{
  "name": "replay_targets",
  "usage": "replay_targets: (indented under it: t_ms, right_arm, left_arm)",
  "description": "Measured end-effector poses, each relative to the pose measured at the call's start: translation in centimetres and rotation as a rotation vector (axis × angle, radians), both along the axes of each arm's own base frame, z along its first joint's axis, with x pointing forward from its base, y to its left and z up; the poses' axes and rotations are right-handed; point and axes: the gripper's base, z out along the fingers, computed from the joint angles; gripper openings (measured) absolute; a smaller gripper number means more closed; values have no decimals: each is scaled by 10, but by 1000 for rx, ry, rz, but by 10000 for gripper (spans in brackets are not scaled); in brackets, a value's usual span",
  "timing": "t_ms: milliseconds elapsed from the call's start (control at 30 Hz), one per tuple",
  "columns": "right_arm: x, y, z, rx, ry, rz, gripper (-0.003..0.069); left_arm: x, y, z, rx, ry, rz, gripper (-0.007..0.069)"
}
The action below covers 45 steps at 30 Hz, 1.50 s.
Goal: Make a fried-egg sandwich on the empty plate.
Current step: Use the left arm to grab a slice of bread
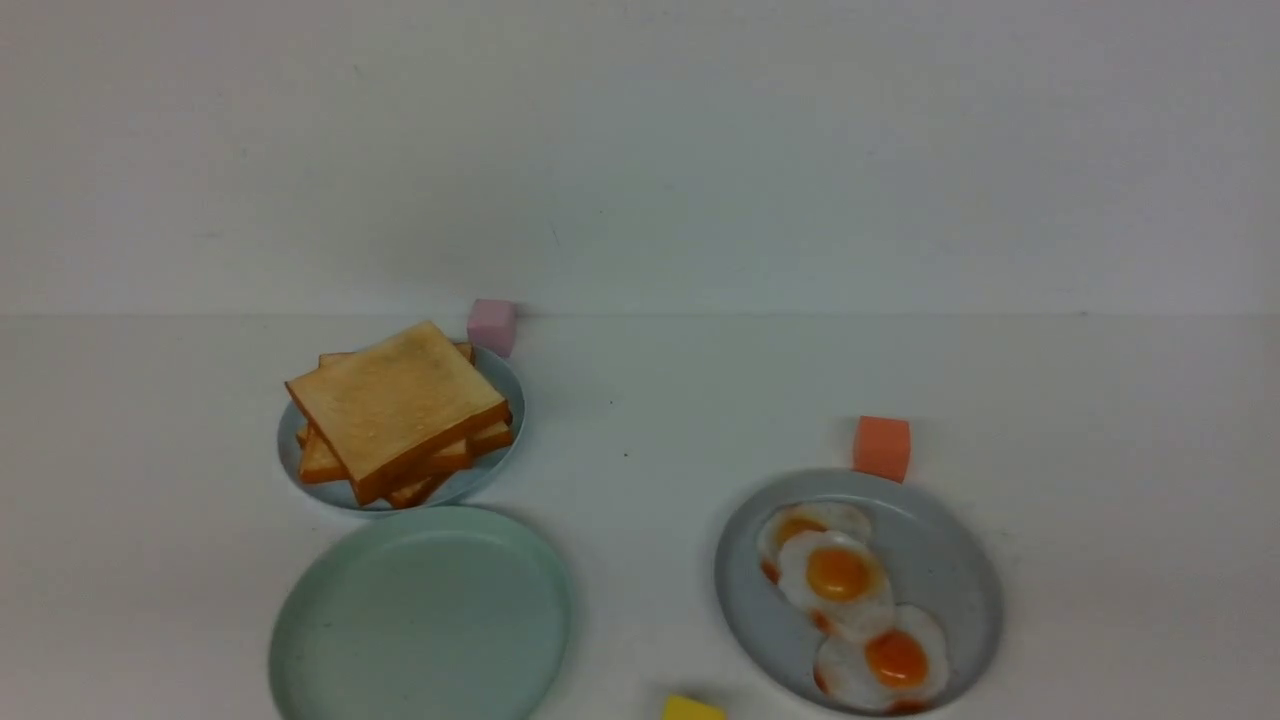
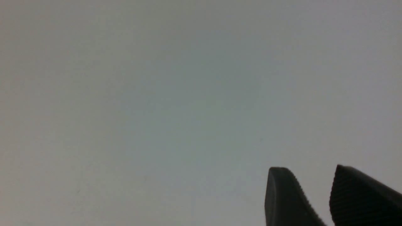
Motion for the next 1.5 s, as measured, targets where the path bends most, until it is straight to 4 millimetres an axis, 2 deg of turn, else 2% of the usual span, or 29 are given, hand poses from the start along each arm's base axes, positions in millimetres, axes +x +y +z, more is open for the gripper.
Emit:
replay_targets:
  t_ms: [33,133,200,233,267,333,367,433,500,533,600,667,700,733,900,1033,1133,1267,1300,1333,1500]
  right_arm:
    - [-4,0,13,8,-1,2,241]
    - [-9,-2,62,-3,76,-24,241]
    - [-10,-3,92,-6,130,-42,241]
    - [-6,-4,105,-6,180,-52,241]
    - [-3,-4,103,-7,202,-55,241]
    - [14,-6,124,-16,350,-84,241]
    - [22,-6,126,-24,386,-91,241]
    - [47,-8,122,-72,546,-128,241]
    - [61,-8,115,-106,637,-143,241]
    - [78,-8,101,-137,763,-147,241]
    - [96,-7,82,-150,907,-129,241]
    - [104,-6,73,-145,972,-111,241]
    - [114,-3,58,-136,1071,-75,241]
    - [120,-1,47,-128,1143,-44,241]
    - [133,13,19,-168,1371,116,241]
    - [130,37,14,-344,1394,283,241]
    - [124,55,14,-437,1375,384,241]
    - [125,67,13,-481,1351,440,241]
    - [128,70,11,-481,1350,449,241]
    - [129,71,11,-480,1354,451,241]
    - [140,79,-1,-442,1426,496,241]
  left_arm:
    - [0,0,9,-14,7,-9,239]
    - [1,0,65,-55,22,-33,239]
    - [4,0,93,-68,77,-42,239]
    - [12,-1,104,-75,163,-46,239]
    - [12,-1,107,-76,158,-46,239]
    - [32,-4,122,-86,394,-47,239]
    - [38,-4,121,-83,475,-43,239]
    - [64,-8,112,-67,697,-27,239]
    - [76,-9,105,-52,779,-16,239]
    - [97,-10,91,-19,897,9,239]
    - [119,-12,78,18,973,33,239]
    - [131,-13,72,28,1005,39,239]
    - [151,-16,58,36,1068,40,239]
    - [160,-18,51,33,1104,37,239]
    - [194,-25,14,-9,1268,20,239]
    - [217,-26,1,-17,1330,20,239]
    - [241,-10,5,-47,1360,40,239]
    - [269,18,0,-72,1418,13,239]
    - [282,29,-3,-78,1430,-28,239]
    - [284,32,-2,-82,1425,-30,239]
    - [329,51,-29,-19,1409,-250,273]
